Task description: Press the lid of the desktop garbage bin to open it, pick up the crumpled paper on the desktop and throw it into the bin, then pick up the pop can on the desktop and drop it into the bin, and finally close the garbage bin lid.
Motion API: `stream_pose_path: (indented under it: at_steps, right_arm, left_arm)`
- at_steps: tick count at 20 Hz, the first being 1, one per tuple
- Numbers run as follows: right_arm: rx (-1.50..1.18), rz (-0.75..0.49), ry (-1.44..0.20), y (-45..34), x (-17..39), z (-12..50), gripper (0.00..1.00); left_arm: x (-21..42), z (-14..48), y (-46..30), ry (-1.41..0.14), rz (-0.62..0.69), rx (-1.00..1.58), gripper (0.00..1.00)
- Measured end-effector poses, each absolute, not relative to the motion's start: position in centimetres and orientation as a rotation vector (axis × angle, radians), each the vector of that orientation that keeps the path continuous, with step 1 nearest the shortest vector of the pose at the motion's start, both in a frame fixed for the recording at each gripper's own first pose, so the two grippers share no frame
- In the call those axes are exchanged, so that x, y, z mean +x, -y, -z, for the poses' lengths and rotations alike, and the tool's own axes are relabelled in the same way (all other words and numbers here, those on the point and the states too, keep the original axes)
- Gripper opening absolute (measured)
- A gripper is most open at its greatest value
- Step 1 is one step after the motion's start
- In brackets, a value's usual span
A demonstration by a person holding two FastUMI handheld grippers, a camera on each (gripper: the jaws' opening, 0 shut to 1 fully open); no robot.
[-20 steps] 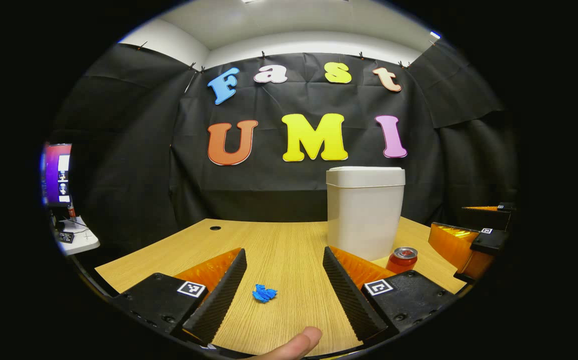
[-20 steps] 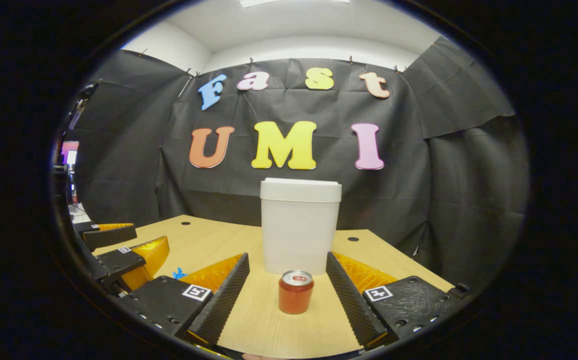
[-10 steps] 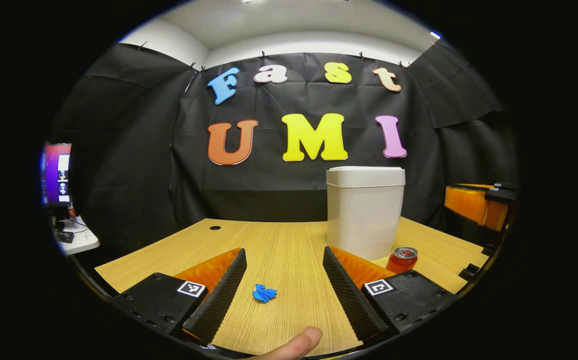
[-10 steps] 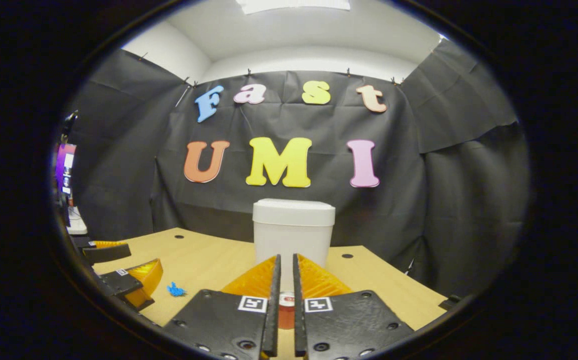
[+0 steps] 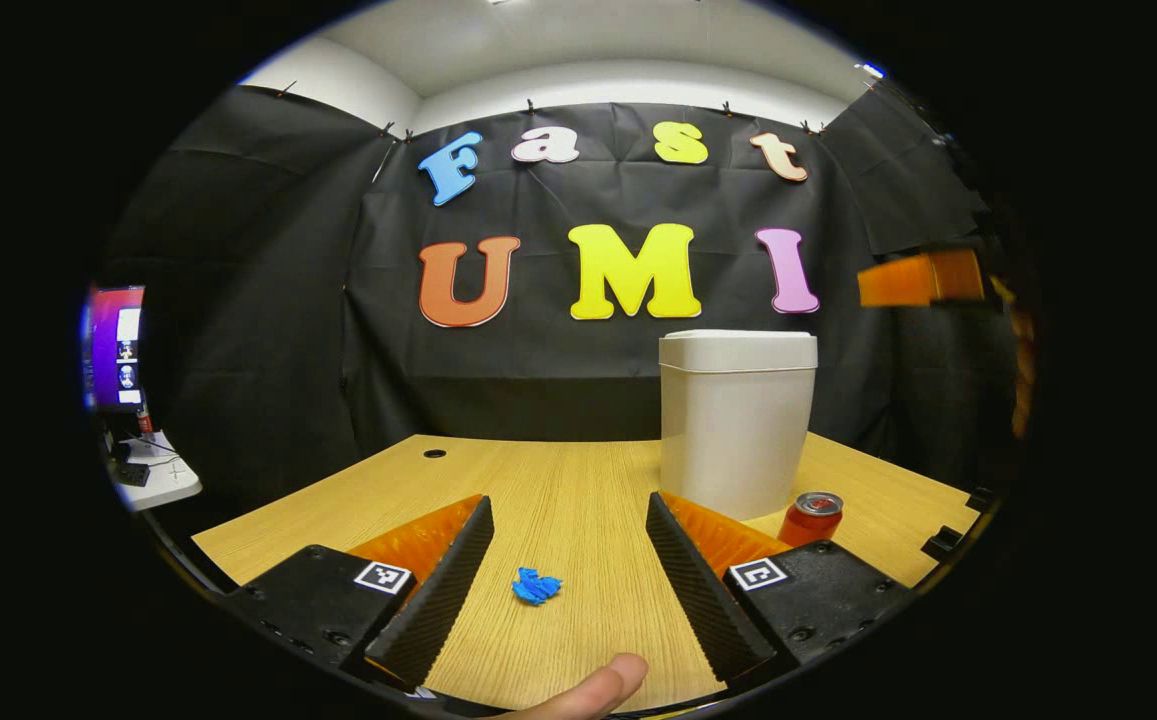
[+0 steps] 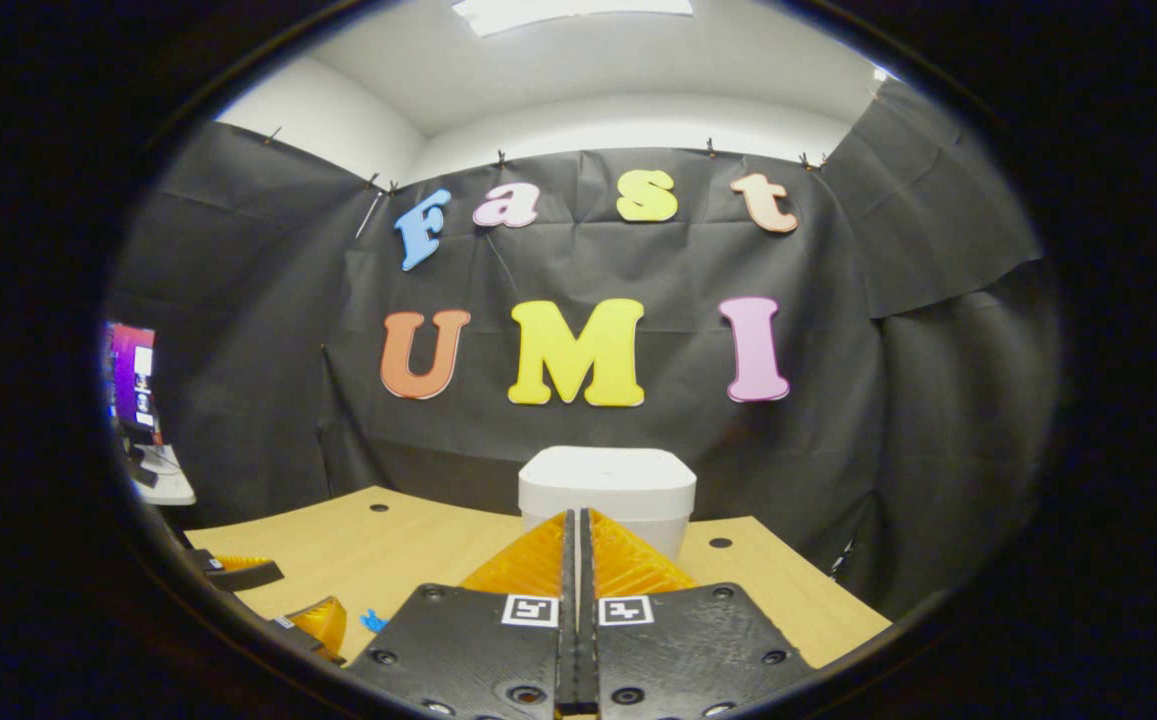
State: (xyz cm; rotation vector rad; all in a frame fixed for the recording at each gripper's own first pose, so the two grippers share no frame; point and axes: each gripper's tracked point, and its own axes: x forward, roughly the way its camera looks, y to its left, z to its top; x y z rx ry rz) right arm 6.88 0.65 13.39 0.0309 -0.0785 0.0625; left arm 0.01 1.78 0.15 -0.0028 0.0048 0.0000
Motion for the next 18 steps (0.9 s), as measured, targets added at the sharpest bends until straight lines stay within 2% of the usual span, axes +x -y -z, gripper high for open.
stream_pose_path:
  at_steps: [6,12,18]
  right_arm:
    - [0.035,-0.021,0.064,1.1,13.0,-20.2,0.00]
    - [0.042,-0.031,-0.153,1.0,21.5,-15.9,0.00]
    - [0.069,-0.031,-0.272,1.3,25.7,-12.3,0.00]
  left_arm:
    - [0.3,0.0,-2.8,-0.014,-0.011,-0.024,0.99]
    - [0.4,-0.3,-4.3,-0.014,-0.032,-0.035,0.99]
    - [0.8,0.2,-5.0,-0.033,-0.040,-0.036,0.99]
